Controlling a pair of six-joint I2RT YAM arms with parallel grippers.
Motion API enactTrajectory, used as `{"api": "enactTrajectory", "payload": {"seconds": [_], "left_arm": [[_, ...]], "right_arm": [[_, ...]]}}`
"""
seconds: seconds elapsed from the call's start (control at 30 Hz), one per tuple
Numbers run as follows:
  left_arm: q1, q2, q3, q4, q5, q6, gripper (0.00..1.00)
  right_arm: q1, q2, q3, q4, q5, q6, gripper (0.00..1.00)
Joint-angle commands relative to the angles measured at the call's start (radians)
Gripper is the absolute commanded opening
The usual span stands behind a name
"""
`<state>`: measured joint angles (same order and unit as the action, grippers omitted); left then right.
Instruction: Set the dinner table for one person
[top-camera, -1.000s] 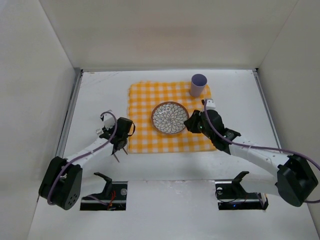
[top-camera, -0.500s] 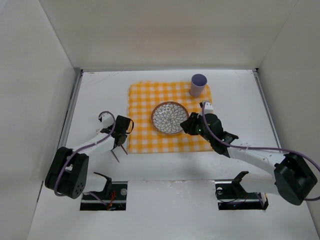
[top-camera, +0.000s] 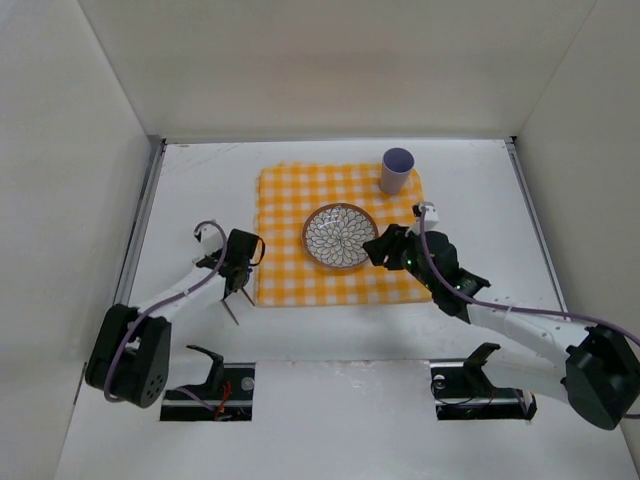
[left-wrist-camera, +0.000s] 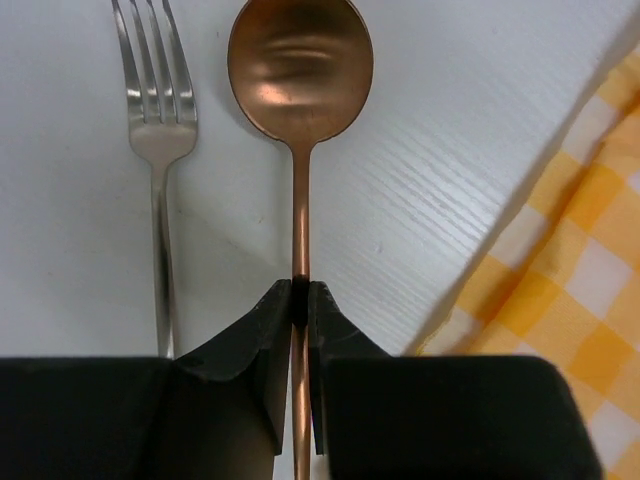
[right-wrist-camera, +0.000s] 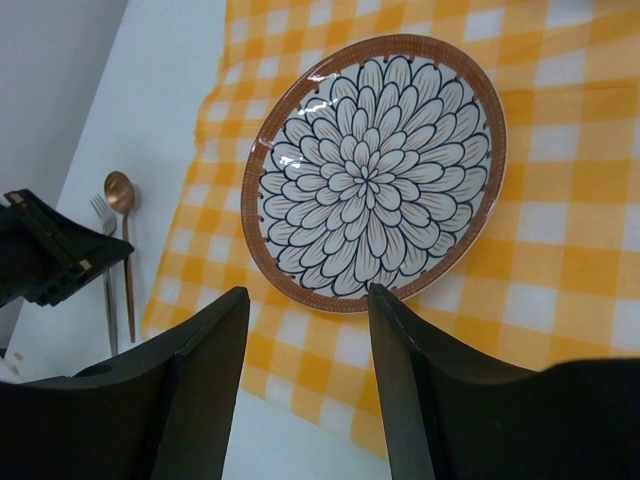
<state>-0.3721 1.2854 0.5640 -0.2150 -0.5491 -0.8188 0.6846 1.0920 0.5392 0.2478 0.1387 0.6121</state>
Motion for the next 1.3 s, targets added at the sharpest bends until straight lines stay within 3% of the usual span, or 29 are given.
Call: {"api": "enactTrajectory", "payload": {"seconds": [0.0,0.13,0.3,0.47,0.73,1.07,1.27], "left_arm": [[-0.021,-0.142,0.085,-0.049,-0.049,0.062,0.02],[-0.075,-0.208,0.216,-0.118,-0.075,0.107,0.02],[-0.225,-0.183,0.347,-0.081,-0.080,0.090,0.02],[-0.420,0.013,0.480,0.081,-0.049,0.050,0.03],[-0.579,0.431,0.824,0.270,0.097,0.014,0.04],[-0.612,0.819,1.073,0.318,0.112,-0.131,0.05],[-0.606,0.925,1.126,0.301,0.141,-0.177,0.05]], "right_arm": [[-0.020,-0.038,-0.018,0.051,0.030,0.006,0.57],[-0.061,-0.072,-0.045,0.057,0.067,0.031,0.59],[-0.147,-0.112,-0.087,0.054,0.081,0.078,0.60],[-0.219,-0.135,-0.110,0.038,0.079,0.116,0.60],[-0.385,-0.233,-0.179,-0.005,0.085,0.207,0.61],[-0.475,-0.342,-0.225,-0.041,0.072,0.253,0.59],[-0.475,-0.316,-0.220,-0.028,0.061,0.248,0.59]]}}
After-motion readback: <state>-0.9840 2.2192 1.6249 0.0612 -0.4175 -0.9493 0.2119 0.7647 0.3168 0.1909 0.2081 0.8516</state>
